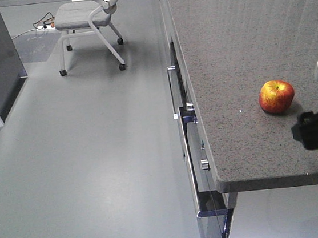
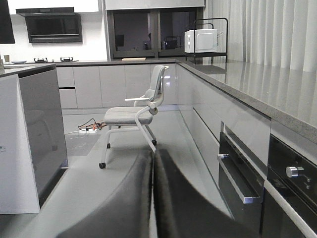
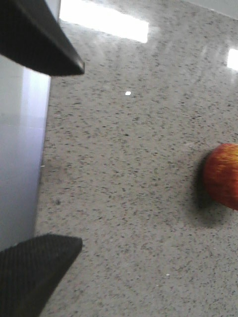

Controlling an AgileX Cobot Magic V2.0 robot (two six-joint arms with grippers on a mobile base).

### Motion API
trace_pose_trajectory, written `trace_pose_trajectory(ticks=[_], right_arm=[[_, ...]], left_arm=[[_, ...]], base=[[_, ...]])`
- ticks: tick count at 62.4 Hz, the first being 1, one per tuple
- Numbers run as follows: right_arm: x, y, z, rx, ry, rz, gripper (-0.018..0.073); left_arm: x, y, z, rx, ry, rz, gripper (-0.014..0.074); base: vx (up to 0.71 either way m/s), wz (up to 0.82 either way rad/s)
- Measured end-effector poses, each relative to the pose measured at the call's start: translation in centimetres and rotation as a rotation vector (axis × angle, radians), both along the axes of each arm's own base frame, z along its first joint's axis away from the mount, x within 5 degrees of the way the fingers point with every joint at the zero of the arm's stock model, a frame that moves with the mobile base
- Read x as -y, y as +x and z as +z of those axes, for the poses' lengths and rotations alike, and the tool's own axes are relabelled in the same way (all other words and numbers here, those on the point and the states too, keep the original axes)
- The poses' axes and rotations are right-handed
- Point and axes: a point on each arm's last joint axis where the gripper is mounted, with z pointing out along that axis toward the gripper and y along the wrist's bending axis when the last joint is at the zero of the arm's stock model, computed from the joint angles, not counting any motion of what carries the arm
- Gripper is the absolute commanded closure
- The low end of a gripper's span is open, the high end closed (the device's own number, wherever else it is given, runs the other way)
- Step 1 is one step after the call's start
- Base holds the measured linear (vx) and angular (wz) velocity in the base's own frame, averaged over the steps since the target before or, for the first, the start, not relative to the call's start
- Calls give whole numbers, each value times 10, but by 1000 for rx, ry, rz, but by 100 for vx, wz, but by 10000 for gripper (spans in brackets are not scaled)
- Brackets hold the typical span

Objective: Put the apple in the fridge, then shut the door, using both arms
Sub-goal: 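Reach the right gripper down over the apple and close on it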

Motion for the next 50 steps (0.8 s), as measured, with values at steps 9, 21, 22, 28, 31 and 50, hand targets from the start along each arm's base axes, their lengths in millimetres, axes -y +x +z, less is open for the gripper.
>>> trace_pose_trajectory(ticks=[9,21,22,28,31,50], right_arm=[[-1,27,-1,-17,8,-10,-136],[-3,65,-5,-39,6,-9,-127],[-3,67,-6,-40,6,-9,-126],[-1,87,-8,-41,6,-16,-123],[0,96,-11,-49,6,-20,-122],[-1,145,-31,-73,-1,-19,-108]], left_arm=[[0,0,0,0,0,0,603],[0,0,0,0,0,0,603],[0,0,0,0,0,0,603],[0,0,0,0,0,0,603],[0,0,0,0,0,0,603],[0,0,0,0,0,0,603]], base=[[0,0],[0,0],[0,0],[0,0],[0,0],[0,0]])
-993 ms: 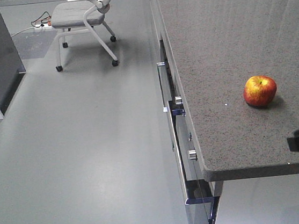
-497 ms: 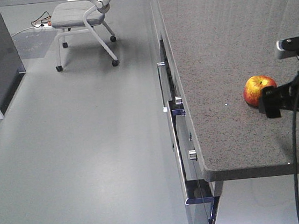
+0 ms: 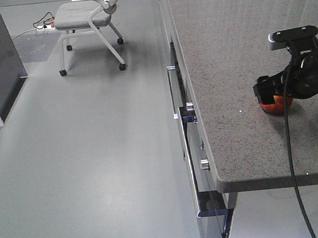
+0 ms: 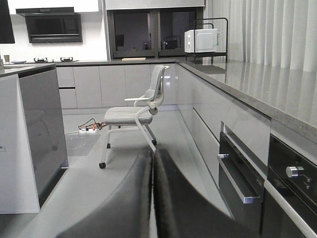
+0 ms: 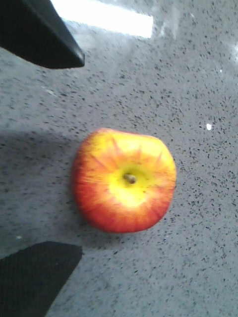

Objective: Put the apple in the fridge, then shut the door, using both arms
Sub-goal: 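Reach the right gripper down over the apple and close on it, then lift the apple off the countertop with the right gripper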

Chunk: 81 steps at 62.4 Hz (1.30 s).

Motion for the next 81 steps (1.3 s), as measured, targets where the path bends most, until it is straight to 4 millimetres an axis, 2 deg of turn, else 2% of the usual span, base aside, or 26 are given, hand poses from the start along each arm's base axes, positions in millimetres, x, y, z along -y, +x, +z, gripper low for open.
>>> trace_pose_trajectory(ticks=[24,40,50,55,66,72,81], right_arm=[[2,39,-34,-31,-54,25,-74],[1,43,-43,-31,-56,29,127],[1,43,-42,-29,-56,29,163],[2,40,-36,-34,-57,26,164],[2,21,-1,60,-52,26,164],[1,-3,18,136,-38,37,164],[-2,-43,24,191,-6,68,164]], left_arm=[[0,0,0,0,0,0,603],[0,0,0,0,0,0,603],[0,0,0,0,0,0,603],[0,0,0,0,0,0,603],[0,0,0,0,0,0,603],[0,0,0,0,0,0,603],[0,0,0,0,0,0,603]], base=[[0,0],[0,0],[0,0],[0,0],[0,0],[0,0],[0,0]])
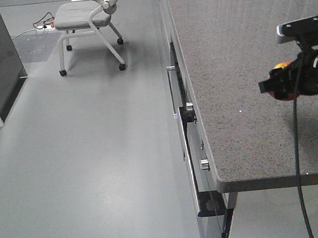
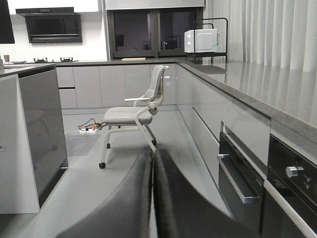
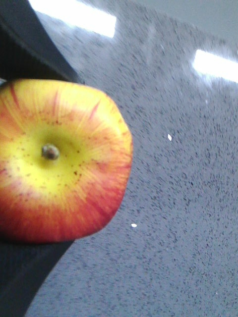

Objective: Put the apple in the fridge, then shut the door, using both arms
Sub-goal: 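Lift the apple off the countertop with the right gripper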

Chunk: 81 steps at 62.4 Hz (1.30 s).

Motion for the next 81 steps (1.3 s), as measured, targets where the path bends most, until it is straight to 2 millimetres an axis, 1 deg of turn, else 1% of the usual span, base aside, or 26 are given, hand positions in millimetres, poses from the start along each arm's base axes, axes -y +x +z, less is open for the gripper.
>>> trace_pose_trajectory(ticks=[5,12,16,28,39,46,50,51,57,67,81], right_arm=[[-2,-25,6,16,10,27,164],[-6,-53,10,10,35,66,164],[-11,-68,15,17,33,114,164],[-43,-110,30,14,82,271,164],[-70,-151,32,-18,108,434,164],[-79,-178,31,-21,132,507,164],[-80,-190,30,-21,149,534,164],[-81,-196,31,-13,157,548,164],[-79,-215,34,13,199,580,164],[-69,-247,43,41,267,611,164],[-52,-287,51,81,293,664,164]], left_arm=[[0,0,0,0,0,0,603],[0,0,0,0,0,0,603],[0,0,0,0,0,0,603],[0,0,0,0,0,0,603],[0,0,0,0,0,0,603],[0,0,0,0,0,0,603],[0,0,0,0,0,0,603],[0,0,0,0,0,0,603],[0,0,0,0,0,0,603],[0,0,0,0,0,0,603],[0,0,0,0,0,0,603]], base=[[0,0],[0,0],[0,0],[0,0],[0,0],[0,0],[0,0],[0,0],[0,0],[0,0],[0,0]])
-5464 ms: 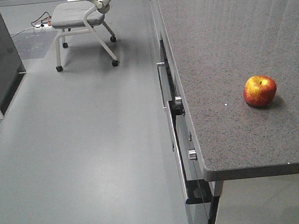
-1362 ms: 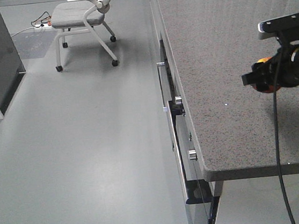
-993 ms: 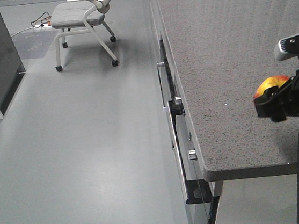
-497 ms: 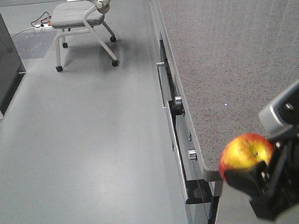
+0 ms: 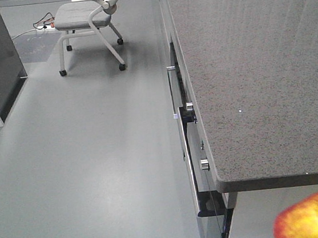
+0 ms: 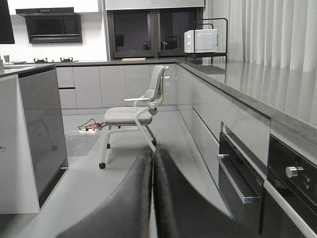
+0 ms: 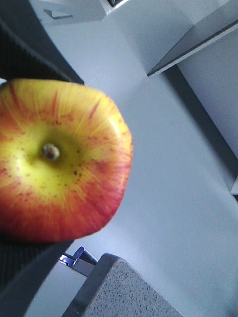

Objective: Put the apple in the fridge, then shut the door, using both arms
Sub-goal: 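Lift the apple off the countertop with the right gripper, then drive the base away from the counter toward the open fridge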

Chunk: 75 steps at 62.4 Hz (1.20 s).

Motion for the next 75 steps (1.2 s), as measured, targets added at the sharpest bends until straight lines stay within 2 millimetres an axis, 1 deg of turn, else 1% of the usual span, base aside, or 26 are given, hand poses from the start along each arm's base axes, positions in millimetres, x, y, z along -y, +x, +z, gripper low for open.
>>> trace_pose_trajectory(ticks=[12,21,75], right_arm=[[12,-25,1,25,40,7,164],[16,-33,2,50,55,11,164],[16,-34,1,47,54,13,164]], left_arm=[[0,0,0,0,0,0,603],[0,0,0,0,0,0,603],[0,0,0,0,0,0,603]], base=[[0,0],[0,0],[0,0]])
